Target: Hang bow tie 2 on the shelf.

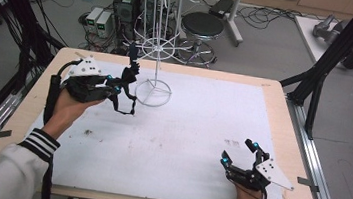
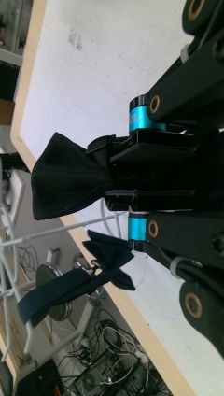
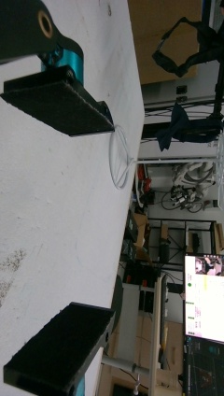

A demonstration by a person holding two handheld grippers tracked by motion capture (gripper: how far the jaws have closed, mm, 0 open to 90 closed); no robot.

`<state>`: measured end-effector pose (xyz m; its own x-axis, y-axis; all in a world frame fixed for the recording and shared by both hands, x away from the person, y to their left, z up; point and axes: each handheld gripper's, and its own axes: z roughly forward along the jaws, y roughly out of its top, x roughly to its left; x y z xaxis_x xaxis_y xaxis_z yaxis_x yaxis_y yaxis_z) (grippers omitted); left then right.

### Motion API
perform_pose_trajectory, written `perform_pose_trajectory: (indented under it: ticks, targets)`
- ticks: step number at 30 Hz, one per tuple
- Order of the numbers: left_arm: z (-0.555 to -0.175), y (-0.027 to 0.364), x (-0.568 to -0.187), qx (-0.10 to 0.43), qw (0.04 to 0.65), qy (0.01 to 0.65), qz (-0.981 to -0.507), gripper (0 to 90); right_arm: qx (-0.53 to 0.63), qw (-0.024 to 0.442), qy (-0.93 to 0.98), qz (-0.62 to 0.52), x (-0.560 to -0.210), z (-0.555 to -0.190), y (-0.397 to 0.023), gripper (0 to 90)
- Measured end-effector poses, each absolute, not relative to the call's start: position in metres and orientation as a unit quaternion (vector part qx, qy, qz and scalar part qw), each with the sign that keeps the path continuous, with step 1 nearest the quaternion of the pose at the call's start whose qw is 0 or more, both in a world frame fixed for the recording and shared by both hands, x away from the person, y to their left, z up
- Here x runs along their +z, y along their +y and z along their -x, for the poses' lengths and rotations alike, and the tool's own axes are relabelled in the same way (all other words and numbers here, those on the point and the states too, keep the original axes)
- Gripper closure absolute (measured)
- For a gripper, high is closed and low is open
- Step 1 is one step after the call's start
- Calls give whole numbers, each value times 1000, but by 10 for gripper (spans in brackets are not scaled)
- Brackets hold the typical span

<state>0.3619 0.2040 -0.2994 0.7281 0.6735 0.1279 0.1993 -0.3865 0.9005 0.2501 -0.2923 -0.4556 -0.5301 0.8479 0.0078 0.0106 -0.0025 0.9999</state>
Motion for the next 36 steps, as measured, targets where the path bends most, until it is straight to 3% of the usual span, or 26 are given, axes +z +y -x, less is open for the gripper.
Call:
perform_pose_trajectory:
  ticks: [36]
  targets:
    - [-397, 205, -267, 268, 515, 293, -759, 757, 618, 342, 618, -344, -456, -251, -293, 93]
